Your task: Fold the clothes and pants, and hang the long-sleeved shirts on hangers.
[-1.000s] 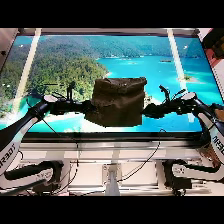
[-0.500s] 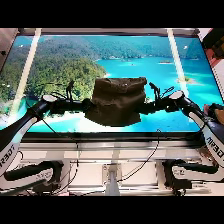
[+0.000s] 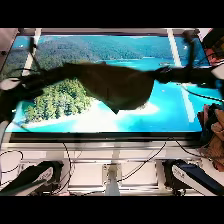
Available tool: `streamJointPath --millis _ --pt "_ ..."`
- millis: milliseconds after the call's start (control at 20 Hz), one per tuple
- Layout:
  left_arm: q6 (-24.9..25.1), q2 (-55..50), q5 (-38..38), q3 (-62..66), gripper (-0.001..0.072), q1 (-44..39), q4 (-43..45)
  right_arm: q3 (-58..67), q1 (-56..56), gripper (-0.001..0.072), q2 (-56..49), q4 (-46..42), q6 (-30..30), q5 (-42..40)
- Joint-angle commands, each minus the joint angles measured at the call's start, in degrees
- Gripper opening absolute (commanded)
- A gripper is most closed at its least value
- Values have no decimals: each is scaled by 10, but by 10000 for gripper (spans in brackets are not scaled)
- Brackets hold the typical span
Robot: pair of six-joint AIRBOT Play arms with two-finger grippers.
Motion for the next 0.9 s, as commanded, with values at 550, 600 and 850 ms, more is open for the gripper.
streamJointPath --millis 550,600,850 --pt "52 330 145 26 57 12 -36 114 -5 24 245 -45 39 50" --pt "28 345 132 26 57 12 -35 114 -5 24 262 -42 47 68" --pt "-229 395 44 26 56 12 27 114 -5 23 329 -45 126 95"
